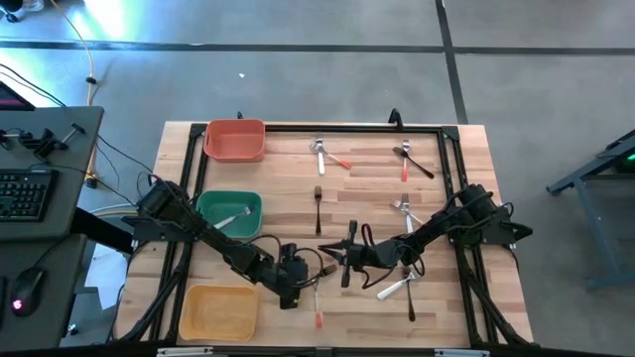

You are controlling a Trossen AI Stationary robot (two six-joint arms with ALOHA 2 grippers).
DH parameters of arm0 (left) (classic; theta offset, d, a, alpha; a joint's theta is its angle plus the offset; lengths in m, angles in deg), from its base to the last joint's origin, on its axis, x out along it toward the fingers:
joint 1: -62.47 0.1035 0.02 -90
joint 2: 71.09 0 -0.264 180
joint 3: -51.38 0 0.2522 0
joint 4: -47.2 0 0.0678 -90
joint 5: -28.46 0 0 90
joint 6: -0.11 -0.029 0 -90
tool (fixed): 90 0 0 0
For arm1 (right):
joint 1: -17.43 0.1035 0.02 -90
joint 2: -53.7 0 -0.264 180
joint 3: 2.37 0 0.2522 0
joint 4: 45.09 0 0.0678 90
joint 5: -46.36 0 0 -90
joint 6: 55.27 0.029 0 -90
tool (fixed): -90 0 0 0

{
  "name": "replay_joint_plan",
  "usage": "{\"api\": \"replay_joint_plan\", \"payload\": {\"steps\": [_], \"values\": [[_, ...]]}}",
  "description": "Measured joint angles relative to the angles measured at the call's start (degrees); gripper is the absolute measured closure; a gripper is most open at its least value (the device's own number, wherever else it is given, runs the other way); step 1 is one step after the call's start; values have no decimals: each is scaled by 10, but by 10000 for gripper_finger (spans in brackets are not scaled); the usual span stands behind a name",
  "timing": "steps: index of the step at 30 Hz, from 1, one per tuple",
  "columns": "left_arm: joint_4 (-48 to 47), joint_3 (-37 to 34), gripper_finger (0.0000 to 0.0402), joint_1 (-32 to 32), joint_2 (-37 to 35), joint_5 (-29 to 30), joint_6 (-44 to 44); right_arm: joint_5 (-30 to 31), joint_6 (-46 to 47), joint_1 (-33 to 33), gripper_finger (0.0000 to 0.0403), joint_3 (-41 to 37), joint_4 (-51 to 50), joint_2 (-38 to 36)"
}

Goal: Sort silverware by color (type)
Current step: Put the black fork into the orange bin

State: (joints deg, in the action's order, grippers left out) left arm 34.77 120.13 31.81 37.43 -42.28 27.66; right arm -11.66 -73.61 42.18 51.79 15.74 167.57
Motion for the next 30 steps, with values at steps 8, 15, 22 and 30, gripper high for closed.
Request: {"api": "replay_joint_plan", "payload": {"steps": [8, 15, 22, 30], "values": [[2, 2, 215, 1, 33, 6, 5, 0, -12, 0, 403, 0, 2, 0], [-19, 3, 293, 5, 35, -14, -12, 0, -12, -3, 403, 0, 2, 0], [-37, 4, 388, 22, 33, -69, -44, 0, -6, -4, 403, 0, 2, 0], [-61, 0, 398, 27, 3, -90, -92, 0, 3, -4, 403, 0, 2, 0]]}}
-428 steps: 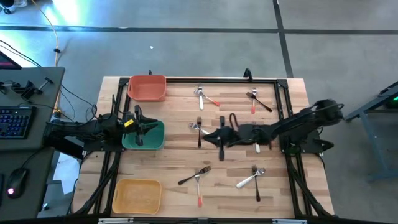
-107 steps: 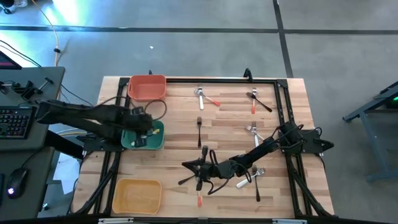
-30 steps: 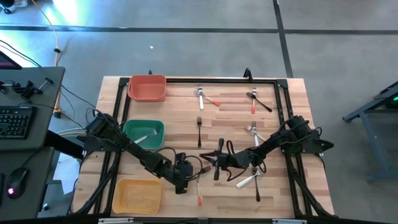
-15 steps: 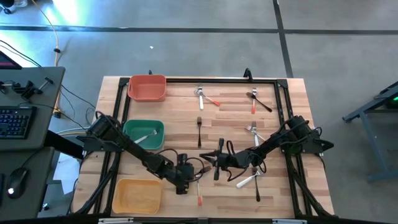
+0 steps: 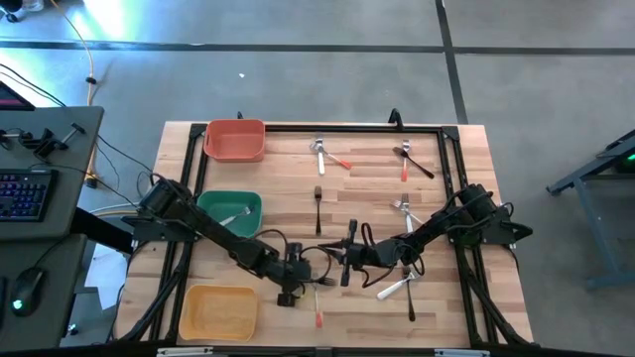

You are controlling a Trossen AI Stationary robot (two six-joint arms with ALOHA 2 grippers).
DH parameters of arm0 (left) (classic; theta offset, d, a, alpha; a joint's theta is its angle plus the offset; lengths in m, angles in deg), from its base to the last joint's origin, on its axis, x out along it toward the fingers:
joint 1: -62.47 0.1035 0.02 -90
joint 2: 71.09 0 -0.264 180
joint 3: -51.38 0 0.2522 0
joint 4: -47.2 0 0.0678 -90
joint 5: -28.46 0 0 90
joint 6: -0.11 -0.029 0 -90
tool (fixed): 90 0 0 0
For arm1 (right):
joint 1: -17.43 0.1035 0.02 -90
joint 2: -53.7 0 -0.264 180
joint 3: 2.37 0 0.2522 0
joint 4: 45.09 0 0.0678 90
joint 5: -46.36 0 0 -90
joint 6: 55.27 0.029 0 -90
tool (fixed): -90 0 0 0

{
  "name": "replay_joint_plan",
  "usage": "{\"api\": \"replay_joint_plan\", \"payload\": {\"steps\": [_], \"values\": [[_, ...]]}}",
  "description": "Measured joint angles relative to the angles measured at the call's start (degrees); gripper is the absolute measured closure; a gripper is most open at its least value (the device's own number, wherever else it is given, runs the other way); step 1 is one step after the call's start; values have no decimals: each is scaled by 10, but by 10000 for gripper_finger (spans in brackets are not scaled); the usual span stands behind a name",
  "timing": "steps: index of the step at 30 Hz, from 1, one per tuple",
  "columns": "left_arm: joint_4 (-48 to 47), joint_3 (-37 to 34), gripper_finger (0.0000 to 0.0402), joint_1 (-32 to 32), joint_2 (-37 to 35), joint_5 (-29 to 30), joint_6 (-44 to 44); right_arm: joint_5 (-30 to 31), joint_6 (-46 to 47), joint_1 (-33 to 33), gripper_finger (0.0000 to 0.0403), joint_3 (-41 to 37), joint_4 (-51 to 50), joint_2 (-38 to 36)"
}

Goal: Sort silverware by color (type)
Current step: Put the black fork into the orange bin

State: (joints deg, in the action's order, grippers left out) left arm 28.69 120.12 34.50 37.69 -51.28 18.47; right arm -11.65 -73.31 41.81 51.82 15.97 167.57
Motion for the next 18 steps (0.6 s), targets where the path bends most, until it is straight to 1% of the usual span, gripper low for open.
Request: {"api": "replay_joint_plan", "payload": {"steps": [3, 5, 11, 18], "values": [[-44, -4, 399, -1, -34, -6, -11, 0, 0, 0, 403, 0, 0, 0], [-73, -6, 399, -1, -58, 1, -12, 0, 0, 0, 403, 0, 0, 0], [-152, -3, 400, -1, -146, 61, -8, 0, 16, 0, 403, 0, 0, 0], [-217, -2, 401, 8, -257, 118, -6, 0, 30, 0, 403, 0, -1, 0]]}}
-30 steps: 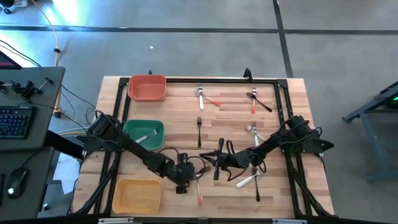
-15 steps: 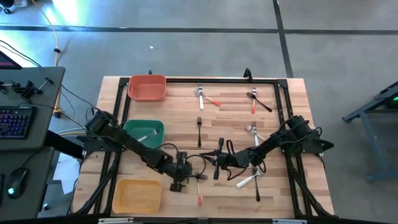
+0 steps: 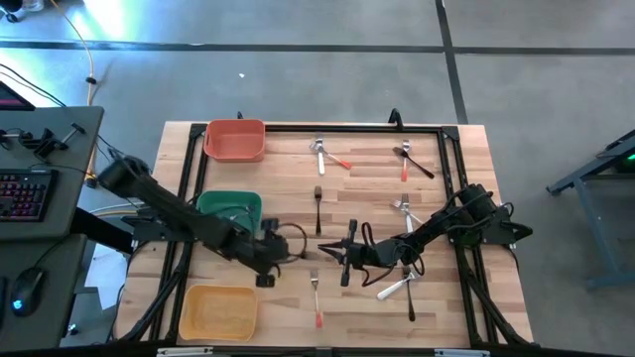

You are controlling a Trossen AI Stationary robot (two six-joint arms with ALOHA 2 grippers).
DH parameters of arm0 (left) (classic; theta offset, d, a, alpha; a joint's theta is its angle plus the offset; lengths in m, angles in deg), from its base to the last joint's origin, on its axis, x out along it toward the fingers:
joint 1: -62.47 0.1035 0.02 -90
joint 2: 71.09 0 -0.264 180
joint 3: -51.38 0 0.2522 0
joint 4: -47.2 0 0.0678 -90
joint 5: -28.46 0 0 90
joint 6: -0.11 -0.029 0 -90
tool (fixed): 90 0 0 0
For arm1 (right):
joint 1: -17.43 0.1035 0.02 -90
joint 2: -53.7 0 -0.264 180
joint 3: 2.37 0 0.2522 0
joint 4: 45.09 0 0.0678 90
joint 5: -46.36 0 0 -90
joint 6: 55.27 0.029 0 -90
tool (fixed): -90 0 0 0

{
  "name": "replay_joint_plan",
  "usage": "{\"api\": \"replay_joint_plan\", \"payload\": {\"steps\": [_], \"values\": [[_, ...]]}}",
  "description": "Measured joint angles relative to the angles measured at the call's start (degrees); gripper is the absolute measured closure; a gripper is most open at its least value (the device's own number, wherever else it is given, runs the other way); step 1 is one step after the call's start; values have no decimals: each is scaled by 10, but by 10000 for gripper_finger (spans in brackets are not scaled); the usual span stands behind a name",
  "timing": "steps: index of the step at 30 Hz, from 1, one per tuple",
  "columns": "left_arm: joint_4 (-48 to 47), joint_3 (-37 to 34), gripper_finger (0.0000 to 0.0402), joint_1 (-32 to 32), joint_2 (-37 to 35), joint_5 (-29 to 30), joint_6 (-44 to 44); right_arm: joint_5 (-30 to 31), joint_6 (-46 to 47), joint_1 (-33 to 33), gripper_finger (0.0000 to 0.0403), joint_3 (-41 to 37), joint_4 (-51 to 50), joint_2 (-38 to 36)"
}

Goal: Sort silverware by color (type)
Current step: Put the black fork into the orange bin

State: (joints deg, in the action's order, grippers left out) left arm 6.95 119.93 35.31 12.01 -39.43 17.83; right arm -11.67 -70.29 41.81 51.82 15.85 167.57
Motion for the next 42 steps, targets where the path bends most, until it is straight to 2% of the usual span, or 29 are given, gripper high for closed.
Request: {"api": "replay_joint_plan", "payload": {"steps": [6, 12, 18, 23, 28, 33, 36, 42], "values": [[-89, 0, 399, 36, -95, 61, 3, -1, 28, 1, 403, 0, -6, 0], [-179, 0, 399, 105, -162, 108, -5, 1, 62, 0, 403, 0, -12, 0], [-205, -47, 400, 222, -216, 124, -70, 0, 102, 1, 403, 6, -25, 0], [-188, -92, 401, 354, -249, 120, -146, 0, 105, 5, 403, 23, -52, 1], [-124, -115, 401, 509, -259, 95, -253, 0, 106, 8, 403, 42, -85, 1], [-59, -116, 401, 646, -239, -6, -323, 0, 106, 8, 403, 53, -111, 2], [-66, -113, 401, 695, -218, -74, -378, 0, 106, 8, 403, 54, -118, 2], [-63, -111, 401, 749, -172, -79, -423, 0, 106, 8, 403, 54, -119, 2]]}}
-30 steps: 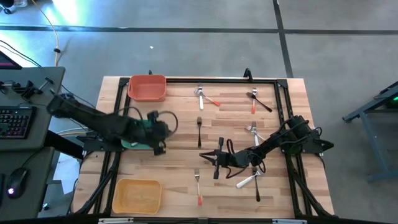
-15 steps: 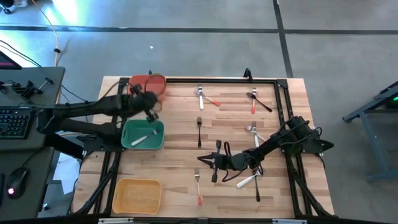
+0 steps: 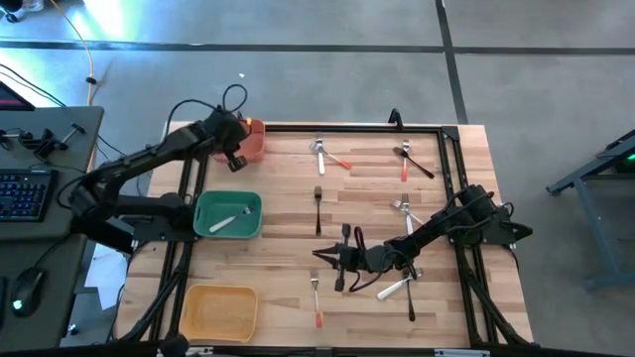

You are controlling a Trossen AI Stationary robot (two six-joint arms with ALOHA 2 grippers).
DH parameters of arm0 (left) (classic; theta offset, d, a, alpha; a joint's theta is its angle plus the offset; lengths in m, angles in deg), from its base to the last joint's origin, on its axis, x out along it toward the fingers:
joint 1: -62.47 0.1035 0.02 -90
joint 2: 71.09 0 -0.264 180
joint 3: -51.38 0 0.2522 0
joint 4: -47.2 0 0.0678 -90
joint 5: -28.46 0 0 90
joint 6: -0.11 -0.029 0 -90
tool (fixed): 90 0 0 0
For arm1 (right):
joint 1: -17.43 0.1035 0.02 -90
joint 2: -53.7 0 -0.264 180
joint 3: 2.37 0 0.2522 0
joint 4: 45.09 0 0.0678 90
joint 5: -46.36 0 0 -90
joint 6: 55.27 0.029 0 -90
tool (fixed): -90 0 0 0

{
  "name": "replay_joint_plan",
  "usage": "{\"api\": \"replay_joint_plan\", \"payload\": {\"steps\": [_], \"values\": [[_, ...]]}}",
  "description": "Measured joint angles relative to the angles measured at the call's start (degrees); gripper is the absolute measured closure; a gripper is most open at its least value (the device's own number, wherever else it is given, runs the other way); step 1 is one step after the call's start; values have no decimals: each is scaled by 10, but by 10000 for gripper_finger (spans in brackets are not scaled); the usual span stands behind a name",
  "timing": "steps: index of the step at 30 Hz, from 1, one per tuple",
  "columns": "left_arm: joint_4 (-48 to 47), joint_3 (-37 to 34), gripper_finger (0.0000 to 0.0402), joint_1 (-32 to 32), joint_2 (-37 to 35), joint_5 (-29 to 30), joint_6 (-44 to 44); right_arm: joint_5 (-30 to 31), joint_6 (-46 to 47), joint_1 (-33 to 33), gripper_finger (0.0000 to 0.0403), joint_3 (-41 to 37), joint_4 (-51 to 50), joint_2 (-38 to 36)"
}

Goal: Sort silverware by color (type)
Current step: Put the black fork into the orange bin

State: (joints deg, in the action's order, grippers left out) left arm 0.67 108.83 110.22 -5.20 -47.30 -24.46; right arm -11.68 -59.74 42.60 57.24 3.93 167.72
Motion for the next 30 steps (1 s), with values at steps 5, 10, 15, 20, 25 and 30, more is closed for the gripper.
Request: {"api": "replay_joint_plan", "payload": {"steps": [5, 10, 15, 20, 25, 30], "values": [[1, 10, 401, 33, 41, 0, 3, 0, 0, 0, 403, 0, 0, 0], [2, 18, 401, 52, 84, 0, 3, 0, 0, 0, 403, 0, 0, 0], [2, 29, 401, 69, 130, 5, 5, 0, 0, 0, 403, 0, 0, 0], [2, 36, 401, 72, 168, 40, 4, 0, 0, 0, 403, 0, 0, 0], [6, 36, 399, 72, 188, 71, 19, 0, 0, 0, 403, 0, 0, 0], [8, 36, 384, 72, 190, 90, 20, 0, 0, 0, 403, 0, 0, 0]]}}
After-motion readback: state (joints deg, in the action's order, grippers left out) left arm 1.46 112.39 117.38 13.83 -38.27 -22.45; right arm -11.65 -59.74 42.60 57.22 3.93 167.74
